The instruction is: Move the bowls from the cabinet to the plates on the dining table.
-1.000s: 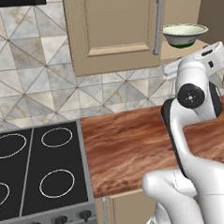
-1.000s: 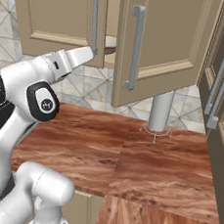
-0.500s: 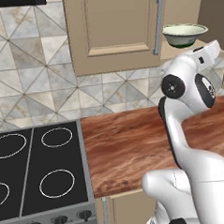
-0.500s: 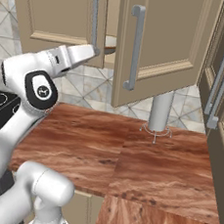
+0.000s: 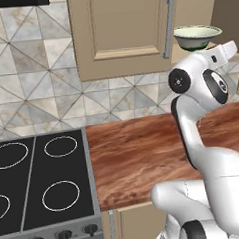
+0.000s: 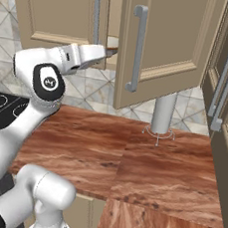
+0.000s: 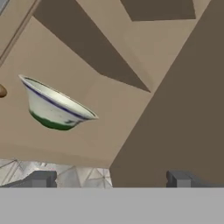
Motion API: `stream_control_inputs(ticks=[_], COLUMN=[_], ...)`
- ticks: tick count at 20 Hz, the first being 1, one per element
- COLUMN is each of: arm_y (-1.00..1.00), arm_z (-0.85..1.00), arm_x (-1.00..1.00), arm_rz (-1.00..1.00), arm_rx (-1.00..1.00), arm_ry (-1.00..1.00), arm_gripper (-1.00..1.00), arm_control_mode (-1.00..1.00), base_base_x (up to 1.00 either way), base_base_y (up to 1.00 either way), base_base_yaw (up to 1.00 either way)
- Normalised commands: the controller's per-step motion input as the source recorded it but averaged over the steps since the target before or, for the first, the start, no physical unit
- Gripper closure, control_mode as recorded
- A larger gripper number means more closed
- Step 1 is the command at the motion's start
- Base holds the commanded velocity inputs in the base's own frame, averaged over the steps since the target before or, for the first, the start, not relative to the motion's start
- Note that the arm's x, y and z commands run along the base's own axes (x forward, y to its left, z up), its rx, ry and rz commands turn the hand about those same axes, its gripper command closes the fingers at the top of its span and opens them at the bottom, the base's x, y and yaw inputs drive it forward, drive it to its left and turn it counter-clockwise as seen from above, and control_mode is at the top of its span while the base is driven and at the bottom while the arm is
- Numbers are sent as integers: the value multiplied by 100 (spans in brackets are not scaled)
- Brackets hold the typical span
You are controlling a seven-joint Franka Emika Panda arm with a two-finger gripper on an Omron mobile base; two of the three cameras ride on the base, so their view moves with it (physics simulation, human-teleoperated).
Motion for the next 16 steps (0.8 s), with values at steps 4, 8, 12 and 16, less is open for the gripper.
stream_control_inputs(ticks=[4,8,12,16], arm_y=[-23,-22,-25,-17], arm_z=[0,0,0,-2], arm_x=[17,16,18,26], arm_rz=[-10,-8,-3,-1], arm_rx=[3,3,3,1], arm_ry=[3,3,3,4], arm_gripper=[-100,-100,-100,-100], arm_control_mode=[-100,-100,-100,-100], base_base_x=[0,0,0,0], base_base_y=[0,0,0,0], base_base_yaw=[0,0,0,0])
